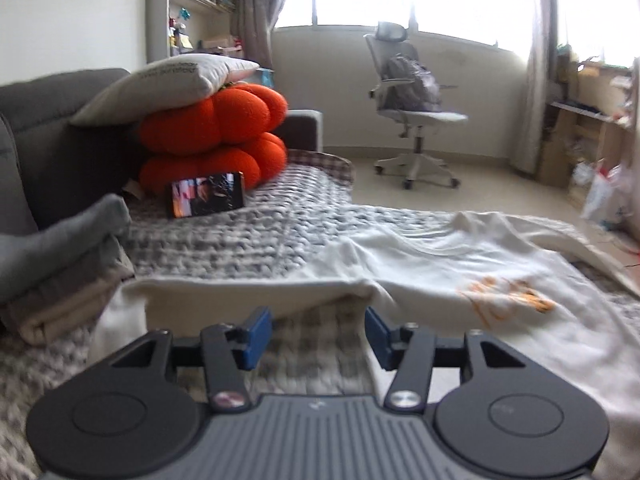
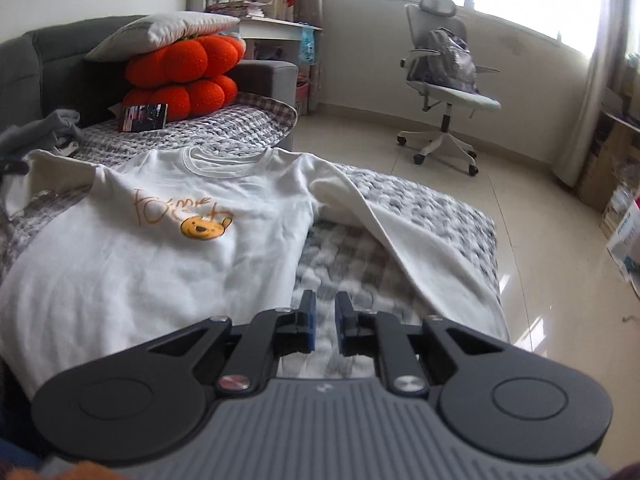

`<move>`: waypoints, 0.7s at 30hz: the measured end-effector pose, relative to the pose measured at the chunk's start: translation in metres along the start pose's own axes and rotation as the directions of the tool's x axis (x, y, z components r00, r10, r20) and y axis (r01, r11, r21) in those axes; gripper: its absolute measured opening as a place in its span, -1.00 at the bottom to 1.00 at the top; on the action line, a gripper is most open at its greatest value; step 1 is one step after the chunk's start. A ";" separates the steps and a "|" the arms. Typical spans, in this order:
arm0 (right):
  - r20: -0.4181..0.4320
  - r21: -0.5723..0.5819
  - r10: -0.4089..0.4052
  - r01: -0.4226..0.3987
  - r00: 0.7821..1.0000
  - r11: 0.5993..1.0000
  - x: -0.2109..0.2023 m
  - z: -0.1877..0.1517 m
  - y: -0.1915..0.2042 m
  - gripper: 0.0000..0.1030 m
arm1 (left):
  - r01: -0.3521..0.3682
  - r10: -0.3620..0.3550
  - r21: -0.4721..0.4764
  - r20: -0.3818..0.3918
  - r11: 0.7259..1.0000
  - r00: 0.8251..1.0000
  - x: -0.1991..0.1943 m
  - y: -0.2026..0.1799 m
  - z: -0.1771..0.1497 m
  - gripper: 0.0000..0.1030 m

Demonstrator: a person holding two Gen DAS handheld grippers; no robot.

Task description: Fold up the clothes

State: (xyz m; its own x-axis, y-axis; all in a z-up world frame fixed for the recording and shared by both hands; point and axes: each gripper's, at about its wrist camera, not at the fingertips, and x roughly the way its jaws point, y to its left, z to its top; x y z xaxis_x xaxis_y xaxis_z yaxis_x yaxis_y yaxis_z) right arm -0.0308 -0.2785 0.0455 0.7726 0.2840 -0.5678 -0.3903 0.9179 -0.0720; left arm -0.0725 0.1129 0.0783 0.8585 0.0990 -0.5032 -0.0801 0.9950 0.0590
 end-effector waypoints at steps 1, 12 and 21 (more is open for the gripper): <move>-0.006 -0.003 0.007 -0.007 1.000 1.000 0.005 0.003 0.000 -0.71 | -0.010 0.010 0.003 -0.008 1.000 1.000 0.007 -0.003 0.002 0.12; -0.061 -0.011 0.032 -0.033 0.998 0.999 0.050 0.030 0.008 -0.71 | -0.035 0.034 -0.007 -0.067 0.999 0.997 0.044 -0.017 0.018 0.31; -0.086 -0.046 0.046 -0.050 0.995 0.998 0.087 0.067 0.001 -0.70 | -0.012 0.012 -0.026 -0.030 1.000 0.999 0.069 -0.016 0.070 0.69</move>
State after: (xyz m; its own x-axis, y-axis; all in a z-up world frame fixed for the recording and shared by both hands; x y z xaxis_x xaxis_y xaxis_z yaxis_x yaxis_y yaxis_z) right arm 0.0691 -0.2343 0.0509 0.7081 0.3007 -0.6390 -0.4510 0.8888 -0.0815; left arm 0.0233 0.1027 0.1032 0.8419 0.1109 -0.5282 -0.1041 0.9937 0.0426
